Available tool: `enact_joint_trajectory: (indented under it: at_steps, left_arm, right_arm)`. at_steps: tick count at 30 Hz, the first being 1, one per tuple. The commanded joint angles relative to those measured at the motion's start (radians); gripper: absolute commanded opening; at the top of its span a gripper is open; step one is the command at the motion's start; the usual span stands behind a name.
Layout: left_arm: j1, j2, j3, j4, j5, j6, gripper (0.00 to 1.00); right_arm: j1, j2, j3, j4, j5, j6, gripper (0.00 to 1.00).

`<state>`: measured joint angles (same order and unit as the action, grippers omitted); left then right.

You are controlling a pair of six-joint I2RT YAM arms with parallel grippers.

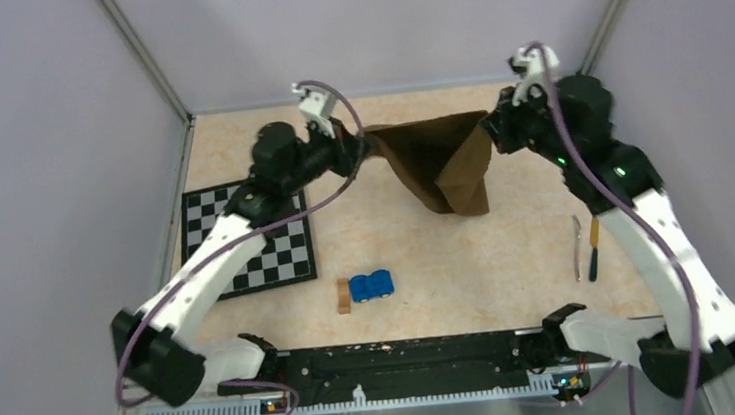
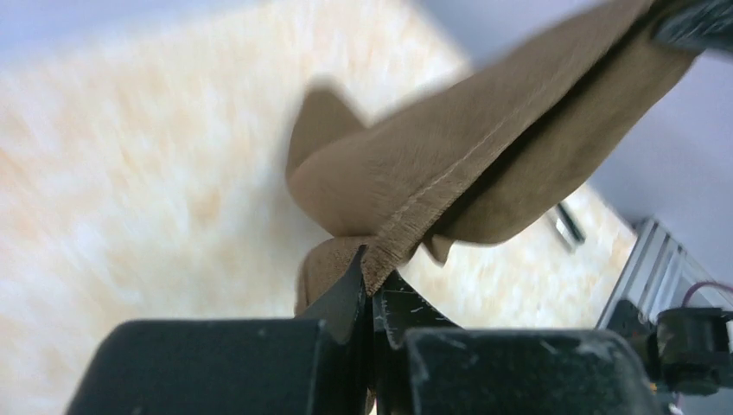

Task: Fold the napkin into a case and place the utensils inside
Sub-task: Pick up the crumpled napkin from the center of the board, then flatten out the crumpled napkin at the center of the board.

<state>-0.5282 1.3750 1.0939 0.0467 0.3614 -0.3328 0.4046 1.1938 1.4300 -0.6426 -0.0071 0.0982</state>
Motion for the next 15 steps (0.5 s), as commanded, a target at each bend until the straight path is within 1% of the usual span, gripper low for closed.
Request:
enact_joint_trajectory:
  at_steps: [1, 3, 4, 6, 7, 8, 9, 11, 12, 13, 14, 15]
  left_arm:
    - [-0.033, -0.277, 0.149, -0.175, -0.098, 0.176, 0.01]
    - [-0.036, -0.348, 0.17, -0.172, -0.109, 0.193, 0.05]
    - [-0.037, -0.369, 0.177, -0.158, -0.113, 0.201, 0.05]
    - [-0.037, -0.372, 0.209, -0.155, -0.11, 0.228, 0.05]
    - [-0.037, -0.358, 0.229, -0.161, -0.129, 0.235, 0.02]
    - [-0.037, -0.337, 0.251, -0.168, -0.172, 0.241, 0.0]
    - [-0.037, -0.307, 0.274, -0.179, -0.235, 0.243, 0.0]
    - [-0.034, -0.227, 0.334, -0.213, -0.432, 0.234, 0.0]
    - [-0.03, -0.166, 0.384, -0.249, -0.532, 0.231, 0.0]
    - [-0.021, -0.105, 0.437, -0.277, -0.595, 0.231, 0.0]
    - [-0.008, -0.015, 0.485, -0.286, -0.624, 0.24, 0.0]
    - [0.009, 0.052, 0.522, -0.279, -0.619, 0.247, 0.0]
  right_arm:
    - [0.007, -0.315, 0.027, 0.118, -0.223, -0.093, 0.0]
    - [0.007, -0.431, -0.056, 0.257, -0.264, -0.083, 0.0]
    - [0.007, -0.476, -0.098, 0.331, -0.26, -0.065, 0.0]
    - [0.007, -0.526, -0.166, 0.444, -0.206, -0.037, 0.0]
    - [0.007, -0.526, -0.181, 0.47, -0.145, -0.027, 0.0]
    - [0.007, -0.508, -0.179, 0.478, -0.073, -0.02, 0.0]
    - [0.007, -0.475, -0.166, 0.466, 0.04, -0.014, 0.0]
    - [0.005, -0.367, -0.115, 0.407, 0.267, -0.015, 0.0]
    - [0.004, -0.312, -0.097, 0.402, 0.357, -0.037, 0.0]
    - [0.001, -0.262, -0.091, 0.41, 0.433, -0.066, 0.0]
    - [-0.01, -0.208, -0.085, 0.418, 0.459, -0.089, 0.0]
    - [-0.036, -0.159, -0.09, 0.44, 0.461, -0.128, 0.0]
